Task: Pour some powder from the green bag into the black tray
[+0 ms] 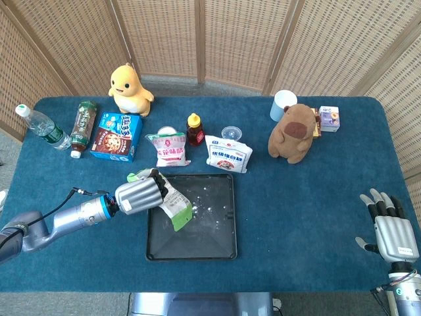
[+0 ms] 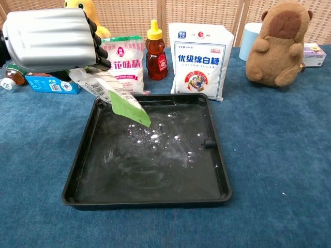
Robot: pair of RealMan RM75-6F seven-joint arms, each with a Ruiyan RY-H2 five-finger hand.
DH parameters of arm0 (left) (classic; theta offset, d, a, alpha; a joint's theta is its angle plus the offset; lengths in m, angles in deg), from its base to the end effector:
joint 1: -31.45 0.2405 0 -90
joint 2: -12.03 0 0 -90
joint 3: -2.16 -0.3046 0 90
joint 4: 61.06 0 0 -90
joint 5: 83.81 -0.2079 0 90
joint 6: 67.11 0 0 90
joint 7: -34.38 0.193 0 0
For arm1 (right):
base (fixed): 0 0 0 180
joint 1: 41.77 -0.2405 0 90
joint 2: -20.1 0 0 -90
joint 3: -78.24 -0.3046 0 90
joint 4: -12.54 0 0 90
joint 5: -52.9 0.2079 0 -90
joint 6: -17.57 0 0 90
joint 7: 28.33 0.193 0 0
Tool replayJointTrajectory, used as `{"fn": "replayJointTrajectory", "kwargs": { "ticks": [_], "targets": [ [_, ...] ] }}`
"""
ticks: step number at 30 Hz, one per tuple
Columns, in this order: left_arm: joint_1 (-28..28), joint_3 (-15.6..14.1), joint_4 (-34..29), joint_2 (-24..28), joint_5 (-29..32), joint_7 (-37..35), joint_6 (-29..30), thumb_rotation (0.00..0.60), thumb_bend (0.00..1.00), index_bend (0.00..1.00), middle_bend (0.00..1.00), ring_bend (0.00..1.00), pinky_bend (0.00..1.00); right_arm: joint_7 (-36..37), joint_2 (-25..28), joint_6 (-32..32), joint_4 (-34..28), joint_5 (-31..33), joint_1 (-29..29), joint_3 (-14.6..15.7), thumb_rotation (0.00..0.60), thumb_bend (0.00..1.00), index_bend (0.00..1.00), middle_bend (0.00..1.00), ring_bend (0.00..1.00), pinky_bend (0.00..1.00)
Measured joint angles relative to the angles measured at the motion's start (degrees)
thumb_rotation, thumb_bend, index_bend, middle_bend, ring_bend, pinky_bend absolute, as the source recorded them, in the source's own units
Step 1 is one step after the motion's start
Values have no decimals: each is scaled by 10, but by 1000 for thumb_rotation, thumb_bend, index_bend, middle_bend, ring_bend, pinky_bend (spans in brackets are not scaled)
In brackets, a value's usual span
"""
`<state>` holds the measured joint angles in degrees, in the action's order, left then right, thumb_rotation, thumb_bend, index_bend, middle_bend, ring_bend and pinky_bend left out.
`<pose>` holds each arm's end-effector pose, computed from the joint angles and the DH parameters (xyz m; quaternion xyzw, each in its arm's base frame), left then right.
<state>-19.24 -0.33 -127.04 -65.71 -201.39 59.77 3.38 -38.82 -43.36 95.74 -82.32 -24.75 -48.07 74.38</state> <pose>-0.1334 0.3978 0.0292 -0.8455 0.2576 -0.3246 0.3367 -0.3712 -0.2431 0.1732 0.6064 -0.3998 0.2982 0.6193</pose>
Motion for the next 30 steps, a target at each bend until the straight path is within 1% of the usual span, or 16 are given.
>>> {"fn": "replayJointTrajectory", "kwargs": {
  "ticks": [4, 8, 11, 14, 18, 24, 30],
  "targets": [
    [-11, 0, -3, 4, -37, 60, -8, 600, 506, 924, 810, 736, 698, -2, -2, -2, 1, 1, -1, 0, 600, 0, 139, 0, 0, 0],
    [-25, -4, -18, 15, -51, 118, -43, 600, 505, 942, 815, 735, 698, -2, -2, -3, 2, 2, -1, 0, 600, 0, 139, 0, 0, 0],
    [-32, -7, -41, 25, -54, 136, -68, 600, 504, 942, 816, 735, 698, -1, -1, -2, 1, 1, -1, 0, 600, 0, 139, 0, 0, 0],
    [-30, -6, -55, 30, -41, 135, -73, 600, 511, 943, 816, 735, 698, 2, 0, -1, 1, 0, -1, 0, 597, 0, 139, 0, 0, 0],
    [-12, 3, -49, 26, -4, 111, -55, 600, 511, 942, 816, 735, 698, 7, 2, -2, 3, 0, 0, 0, 600, 0, 139, 0, 0, 0],
    [31, 17, -22, 9, 52, 43, 5, 600, 510, 943, 816, 735, 712, 6, 1, -3, 4, 2, -1, -1, 600, 0, 139, 0, 0, 0],
    [90, 29, -15, -11, 140, -40, 36, 600, 510, 943, 816, 739, 721, -1, -2, -6, 5, 4, -2, 1, 600, 0, 139, 0, 0, 0]
  ]
}}
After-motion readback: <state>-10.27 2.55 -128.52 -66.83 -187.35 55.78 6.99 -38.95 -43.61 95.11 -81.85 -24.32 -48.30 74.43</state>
